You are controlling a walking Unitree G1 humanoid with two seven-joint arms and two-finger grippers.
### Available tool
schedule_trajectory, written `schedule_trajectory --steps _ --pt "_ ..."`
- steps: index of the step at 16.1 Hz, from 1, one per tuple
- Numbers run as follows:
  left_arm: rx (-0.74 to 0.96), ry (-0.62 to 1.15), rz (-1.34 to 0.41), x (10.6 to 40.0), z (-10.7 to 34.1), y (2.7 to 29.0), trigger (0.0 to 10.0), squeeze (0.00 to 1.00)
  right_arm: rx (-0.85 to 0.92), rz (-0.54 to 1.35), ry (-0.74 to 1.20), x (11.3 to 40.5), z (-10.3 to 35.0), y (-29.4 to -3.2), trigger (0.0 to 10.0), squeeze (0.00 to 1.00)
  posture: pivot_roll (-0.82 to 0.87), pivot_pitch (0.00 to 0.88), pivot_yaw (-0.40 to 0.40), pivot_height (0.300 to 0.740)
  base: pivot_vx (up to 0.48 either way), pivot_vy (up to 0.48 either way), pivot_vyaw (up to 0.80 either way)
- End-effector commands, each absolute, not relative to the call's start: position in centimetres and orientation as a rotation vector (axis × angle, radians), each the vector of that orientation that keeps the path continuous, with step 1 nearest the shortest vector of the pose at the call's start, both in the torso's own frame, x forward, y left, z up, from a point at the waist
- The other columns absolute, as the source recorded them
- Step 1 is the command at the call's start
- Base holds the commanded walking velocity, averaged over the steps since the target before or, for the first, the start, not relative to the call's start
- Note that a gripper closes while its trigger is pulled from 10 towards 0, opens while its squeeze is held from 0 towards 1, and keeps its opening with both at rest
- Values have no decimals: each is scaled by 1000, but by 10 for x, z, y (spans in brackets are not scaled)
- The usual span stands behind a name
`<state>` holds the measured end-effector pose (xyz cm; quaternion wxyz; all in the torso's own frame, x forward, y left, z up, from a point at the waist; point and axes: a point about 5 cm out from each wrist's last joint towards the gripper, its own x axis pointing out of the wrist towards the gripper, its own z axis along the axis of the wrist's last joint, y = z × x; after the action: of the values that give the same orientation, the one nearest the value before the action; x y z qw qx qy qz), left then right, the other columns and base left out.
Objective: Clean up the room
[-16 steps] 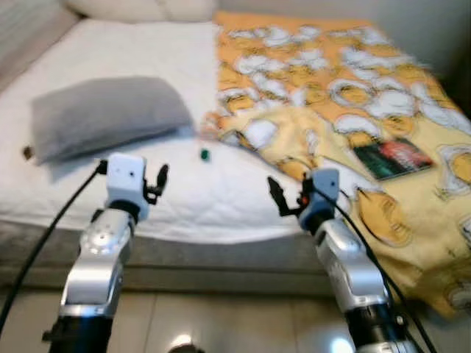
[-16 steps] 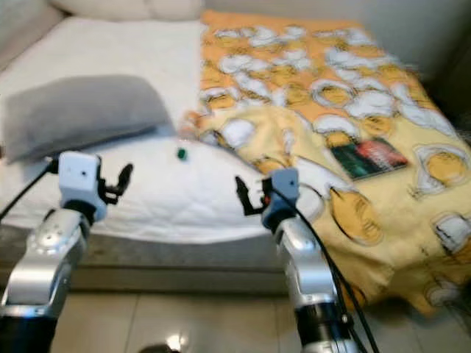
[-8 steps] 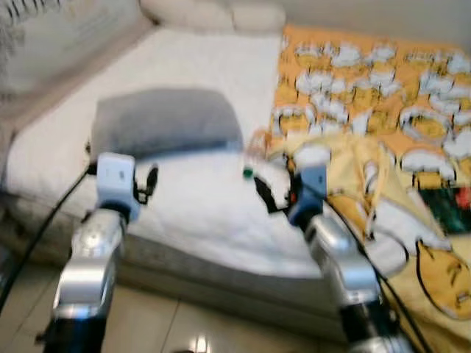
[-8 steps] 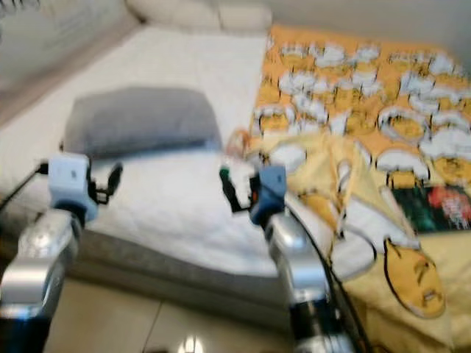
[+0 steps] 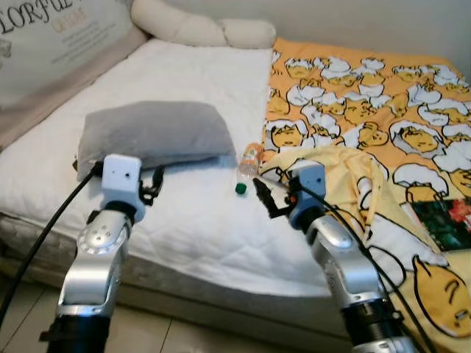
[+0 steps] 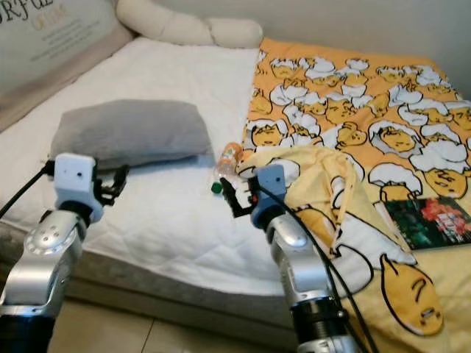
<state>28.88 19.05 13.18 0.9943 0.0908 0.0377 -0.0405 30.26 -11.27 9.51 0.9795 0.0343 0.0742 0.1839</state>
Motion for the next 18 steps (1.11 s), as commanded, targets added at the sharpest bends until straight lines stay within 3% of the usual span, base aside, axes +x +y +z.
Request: schedule_trajectory --steps 1,5,11,16,17,18 --pt "195 69 -91 289 134 190 10000 0 77 357 149 304 97 -115 10000 0 -36 0 -13 740 311 0 425" --pt "210 64 -93 292 138 195 10000 0 70 374 159 305 95 -113 10000 0 -27 0 -7 740 310 0 0" --pt "227 69 -111 291 138 197 10000 0 85 399 165 304 95 -107 10000 0 -21 0 3 740 311 0 800" --pt "245 90 -166 291 138 196 10000 0 146 404 185 306 94 -106 10000 0 -6 0 -2 740 122 0 0" --pt "273 117 -212 288 136 194 10000 0 155 393 190 309 96 -108 10000 1000 15 0 -20 740 0 0 0" --pt "285 129 -231 287 135 194 10000 0 140 377 201 312 96 -109 10000 1000 15 0 -20 740 0 0 0"
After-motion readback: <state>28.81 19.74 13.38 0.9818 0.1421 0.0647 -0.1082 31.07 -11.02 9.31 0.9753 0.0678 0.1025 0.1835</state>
